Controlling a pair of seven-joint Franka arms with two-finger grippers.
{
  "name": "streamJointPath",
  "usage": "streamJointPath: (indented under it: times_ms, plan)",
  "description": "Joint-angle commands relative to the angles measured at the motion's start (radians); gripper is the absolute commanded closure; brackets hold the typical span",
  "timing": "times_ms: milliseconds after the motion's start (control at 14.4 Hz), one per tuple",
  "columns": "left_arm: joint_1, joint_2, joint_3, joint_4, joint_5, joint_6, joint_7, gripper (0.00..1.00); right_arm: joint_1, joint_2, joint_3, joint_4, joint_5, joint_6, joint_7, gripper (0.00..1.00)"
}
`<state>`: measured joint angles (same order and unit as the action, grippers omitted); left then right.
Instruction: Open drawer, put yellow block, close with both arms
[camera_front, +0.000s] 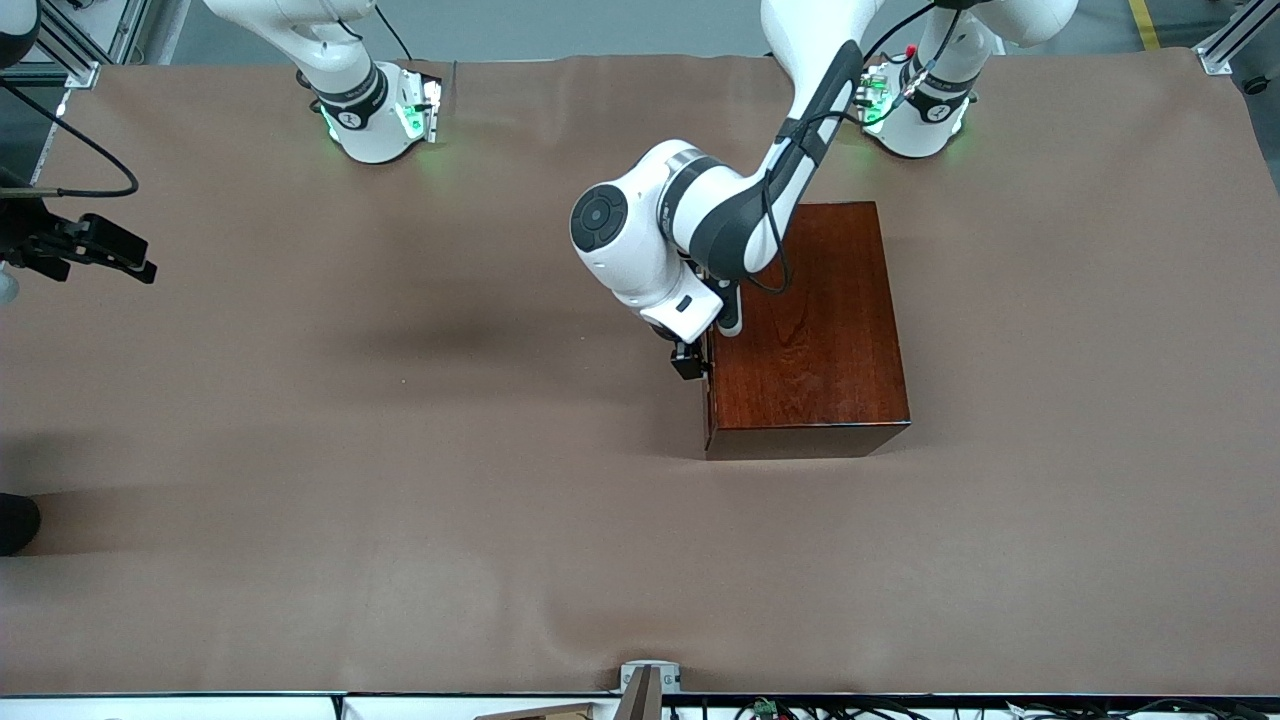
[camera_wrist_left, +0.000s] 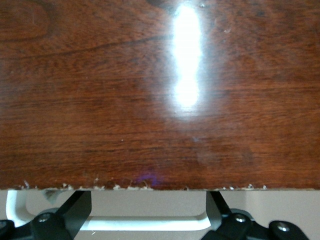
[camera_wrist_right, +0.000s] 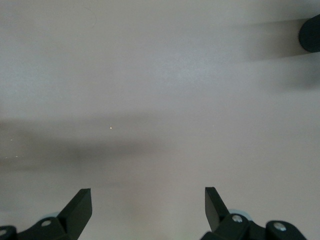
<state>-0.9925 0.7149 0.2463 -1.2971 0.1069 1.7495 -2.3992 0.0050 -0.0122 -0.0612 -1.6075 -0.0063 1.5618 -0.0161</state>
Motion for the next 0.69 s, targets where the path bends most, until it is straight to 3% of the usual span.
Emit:
streamJointPath:
  times_ms: [0, 347, 625]
  plan:
    - [0.006, -0.055, 0.033, -0.016, 0.073, -0.080, 0.019, 0.00, -0.022, -0.002, 0.017, 0.004, -0.003, -0.002, 0.004, 0.00]
    - [0.012, -0.199, 0.045, -0.014, 0.073, -0.088, 0.015, 0.00, -0.022, -0.002, 0.017, 0.004, -0.003, -0.002, 0.004, 0.00]
    - [0.020, -0.264, 0.135, -0.017, 0.074, -0.088, 0.035, 0.00, -0.022, -0.002, 0.017, 0.004, -0.003, -0.002, 0.004, 0.00]
